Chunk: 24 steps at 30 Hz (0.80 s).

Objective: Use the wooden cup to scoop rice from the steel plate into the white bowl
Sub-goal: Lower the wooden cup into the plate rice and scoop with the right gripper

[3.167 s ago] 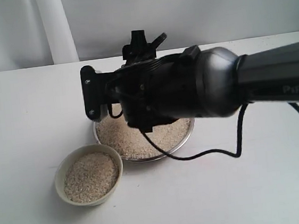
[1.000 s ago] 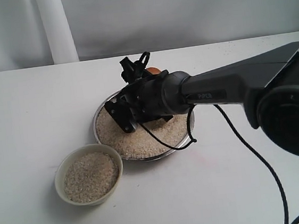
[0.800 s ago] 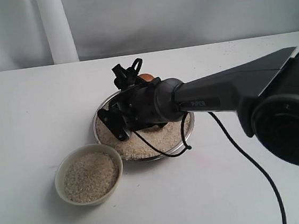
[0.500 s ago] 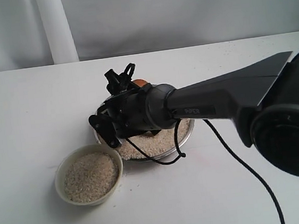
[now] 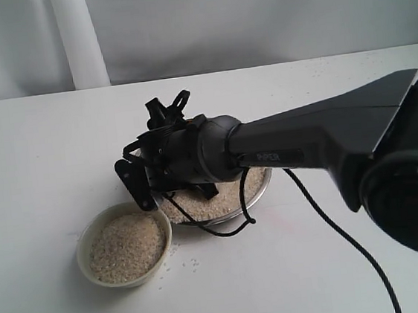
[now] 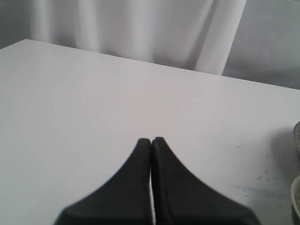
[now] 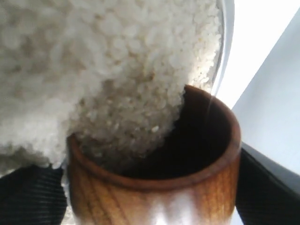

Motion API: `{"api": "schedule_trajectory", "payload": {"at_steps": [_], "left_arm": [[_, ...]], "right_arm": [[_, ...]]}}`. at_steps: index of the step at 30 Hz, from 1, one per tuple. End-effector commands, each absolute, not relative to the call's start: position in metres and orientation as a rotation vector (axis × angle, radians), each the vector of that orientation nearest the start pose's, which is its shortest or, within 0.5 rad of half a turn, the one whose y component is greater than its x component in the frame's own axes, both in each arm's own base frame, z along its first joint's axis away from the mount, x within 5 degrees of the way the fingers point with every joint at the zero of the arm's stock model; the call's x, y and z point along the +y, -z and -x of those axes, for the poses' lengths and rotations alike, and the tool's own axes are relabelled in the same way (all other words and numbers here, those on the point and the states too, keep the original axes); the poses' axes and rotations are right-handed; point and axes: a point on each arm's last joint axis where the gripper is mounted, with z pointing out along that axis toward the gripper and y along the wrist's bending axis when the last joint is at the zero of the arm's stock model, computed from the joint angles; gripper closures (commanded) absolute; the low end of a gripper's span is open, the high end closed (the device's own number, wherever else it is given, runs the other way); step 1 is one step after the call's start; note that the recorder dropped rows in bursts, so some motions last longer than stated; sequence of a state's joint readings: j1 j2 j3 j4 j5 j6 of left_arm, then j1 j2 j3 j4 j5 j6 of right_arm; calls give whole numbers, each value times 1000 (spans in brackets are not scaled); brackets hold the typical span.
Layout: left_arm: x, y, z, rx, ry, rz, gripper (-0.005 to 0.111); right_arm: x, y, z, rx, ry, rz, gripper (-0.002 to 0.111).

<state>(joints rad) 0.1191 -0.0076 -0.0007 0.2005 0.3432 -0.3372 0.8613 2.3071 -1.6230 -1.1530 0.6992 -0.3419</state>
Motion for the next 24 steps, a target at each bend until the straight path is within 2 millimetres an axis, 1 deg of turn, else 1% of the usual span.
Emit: {"api": "schedule_trajectory", "payload": {"at_steps": [1,6,12,24], "left_arm": [[12,-183,-53,1791,-33,290,107],[12,-183,-53,1791,-33,290,107],[12,-183,-53,1791,-33,290,107],[12,-183,-53,1791,-33,290,107]], "right_arm": [[336,-132,-348,1331,964,2146,108],[340,-133,-343,1338,936,2146,108],[340,-137,-341,1382,894,2129,108],[340,-134,-337,1461,824,2114,108]]}}
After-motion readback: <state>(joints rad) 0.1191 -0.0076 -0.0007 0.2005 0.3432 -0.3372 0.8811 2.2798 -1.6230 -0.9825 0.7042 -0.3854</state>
